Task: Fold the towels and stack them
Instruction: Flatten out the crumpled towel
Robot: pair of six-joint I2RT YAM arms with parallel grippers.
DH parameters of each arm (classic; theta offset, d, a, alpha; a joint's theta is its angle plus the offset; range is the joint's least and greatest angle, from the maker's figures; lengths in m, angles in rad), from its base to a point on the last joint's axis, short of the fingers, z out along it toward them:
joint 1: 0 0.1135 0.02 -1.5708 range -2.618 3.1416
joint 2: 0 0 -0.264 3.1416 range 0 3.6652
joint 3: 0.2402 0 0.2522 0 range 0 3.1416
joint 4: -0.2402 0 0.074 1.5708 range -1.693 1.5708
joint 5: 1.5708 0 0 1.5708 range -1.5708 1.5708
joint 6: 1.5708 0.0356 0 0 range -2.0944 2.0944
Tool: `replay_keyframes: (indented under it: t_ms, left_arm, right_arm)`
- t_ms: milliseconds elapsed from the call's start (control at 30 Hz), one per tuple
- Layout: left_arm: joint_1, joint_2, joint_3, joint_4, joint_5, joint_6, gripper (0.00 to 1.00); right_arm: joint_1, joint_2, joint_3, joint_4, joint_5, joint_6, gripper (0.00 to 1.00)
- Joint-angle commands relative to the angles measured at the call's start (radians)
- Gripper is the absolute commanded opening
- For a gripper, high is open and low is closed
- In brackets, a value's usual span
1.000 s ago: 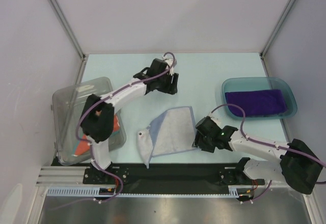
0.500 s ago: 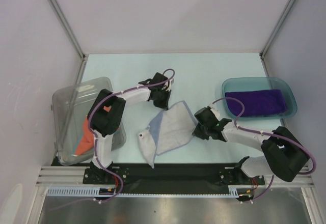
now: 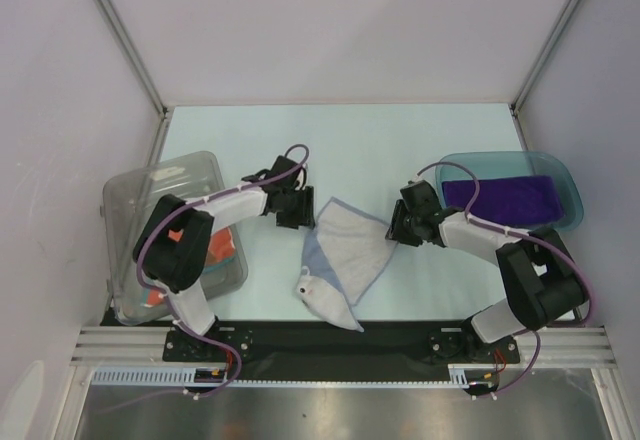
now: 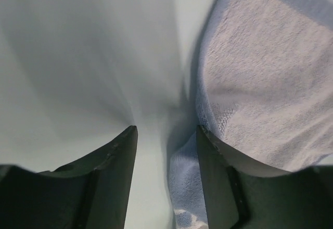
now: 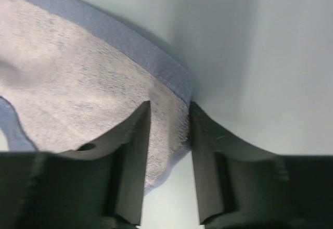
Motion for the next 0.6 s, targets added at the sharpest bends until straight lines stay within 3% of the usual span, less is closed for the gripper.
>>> replay_keyframes:
  t_ms: [0,100,300,567]
  left_arm:
    - [0.0,0.024,0.163,0.026,0.033,0.06,0.57]
    - [-0.002,0.121,0.306,-0.009,0.06,0.161,0.56]
    - [-0.002,0.293,0.475,-0.057,0.099,0.216,0.53]
    - [-0.012,0.363,0.491,-0.013,0.172,0.258,0.52]
  right_arm:
    - [-0.031,0.068,-0.01,-0.011,-0.056,-0.066,0.43]
    - [-0.049,0.061,-0.019,0.001,-0.046,-0.046,0.45]
    - [-0.086,0.032,-0.033,0.006,-0.059,-0.011,0.43]
    - [-0.097,-0.005,-0.044,-0.012,-0.051,0.006,0.44]
